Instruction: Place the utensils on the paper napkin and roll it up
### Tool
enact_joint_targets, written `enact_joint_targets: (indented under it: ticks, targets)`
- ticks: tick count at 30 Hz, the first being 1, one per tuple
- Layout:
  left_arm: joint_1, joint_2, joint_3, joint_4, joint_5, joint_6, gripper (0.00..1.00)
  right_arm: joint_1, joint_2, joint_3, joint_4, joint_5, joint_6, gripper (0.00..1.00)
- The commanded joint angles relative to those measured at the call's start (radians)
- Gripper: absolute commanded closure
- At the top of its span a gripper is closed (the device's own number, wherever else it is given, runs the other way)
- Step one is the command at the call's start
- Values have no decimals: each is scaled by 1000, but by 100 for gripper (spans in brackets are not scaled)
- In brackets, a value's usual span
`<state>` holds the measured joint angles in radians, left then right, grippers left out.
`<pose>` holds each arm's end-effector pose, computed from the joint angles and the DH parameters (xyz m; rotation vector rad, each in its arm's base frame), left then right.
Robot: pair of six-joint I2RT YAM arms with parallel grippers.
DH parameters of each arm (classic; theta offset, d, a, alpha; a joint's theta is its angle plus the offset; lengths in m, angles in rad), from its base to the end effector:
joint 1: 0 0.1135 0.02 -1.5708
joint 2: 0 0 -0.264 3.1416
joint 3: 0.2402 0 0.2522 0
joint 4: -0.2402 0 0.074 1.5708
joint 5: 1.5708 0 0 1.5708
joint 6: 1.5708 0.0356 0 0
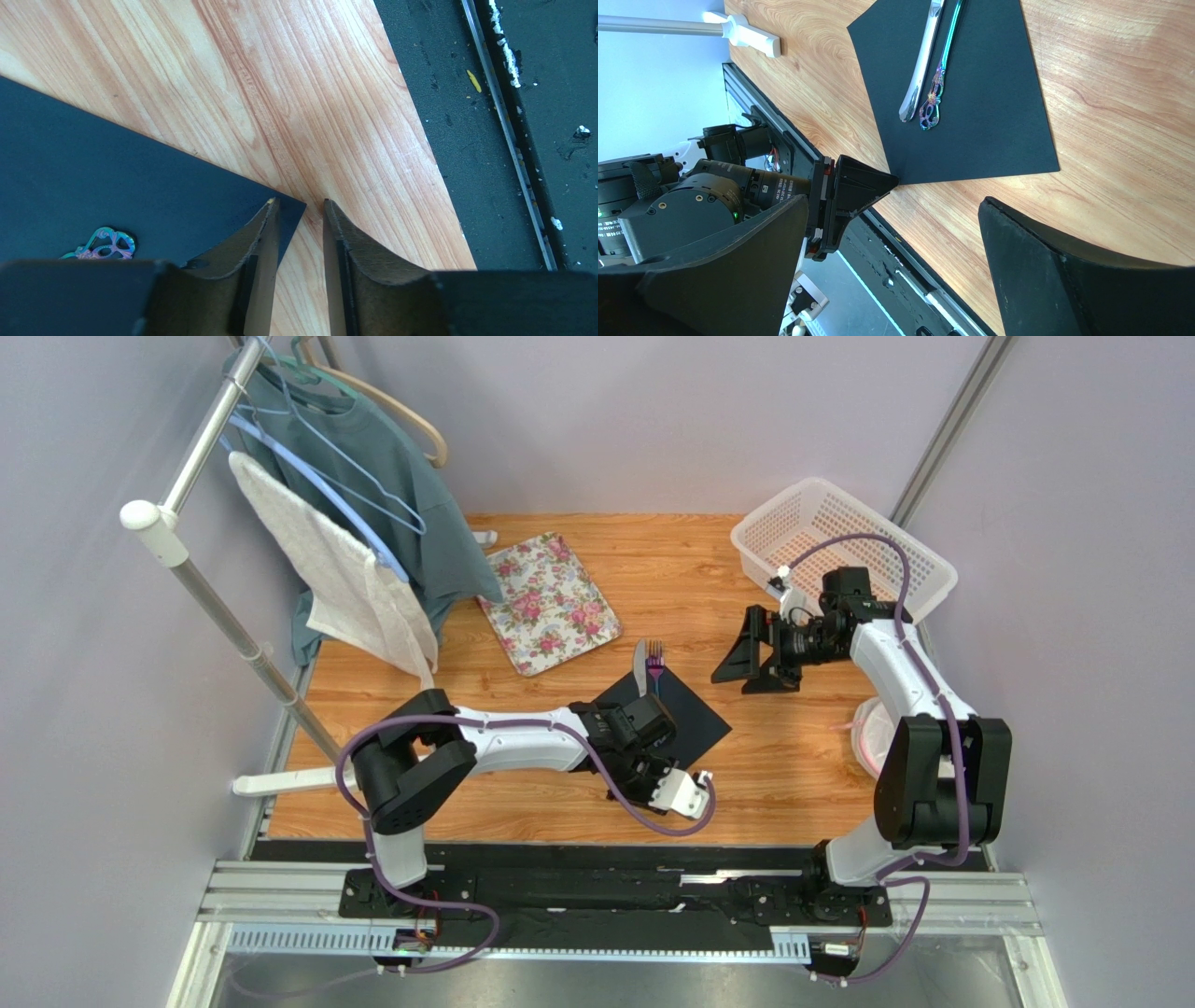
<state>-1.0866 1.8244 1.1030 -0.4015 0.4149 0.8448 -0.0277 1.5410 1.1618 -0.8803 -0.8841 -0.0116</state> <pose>0.1530 -0.3217 0.1563 2.2767 1.4185 -0.6334 0.2921 0.0194 0.2505 -0.1700 2.5692 1.2071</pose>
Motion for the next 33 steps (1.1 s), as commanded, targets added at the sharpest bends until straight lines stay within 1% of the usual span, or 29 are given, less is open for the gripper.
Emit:
enact_joint_targets:
  ticks: [1,5,10,11,13,14,16,20,25,29,33]
  targets:
    - [7,58,14,-40,-10,17,66,-6,-38,7,21,-18,5,4]
    - [22,73,24,-45,-11,0,72,-8,-39,7,18,-24,5,4]
    - [25,79,34,-34,-11,-23,84,-8,-44,6,18,-24,30,5]
    - [27,81,38,-31,-14,-35,88,-8,-45,6,17,-24,30,5]
    - [28,90,49,-36,-16,-38,92,-8,-50,4,18,-24,30,5]
    - [28,88,49,-34,-15,-38,97,-9,-51,4,17,-24,30,5]
    - [27,72,47,-36,-5,-42,100,-9,-55,3,17,-24,32,5]
    - [2,27,43,-59,21,-53,100,-9,-58,-1,15,-23,29,6]
    - [-15,-5,66,-86,62,-121,100,-9,-59,-2,15,-24,27,6]
    - [14,-8,103,-132,96,-157,100,-9,-59,-11,17,-30,27,7]
    - [65,-13,126,-128,97,-167,100,-9,-64,-30,20,-27,25,7]
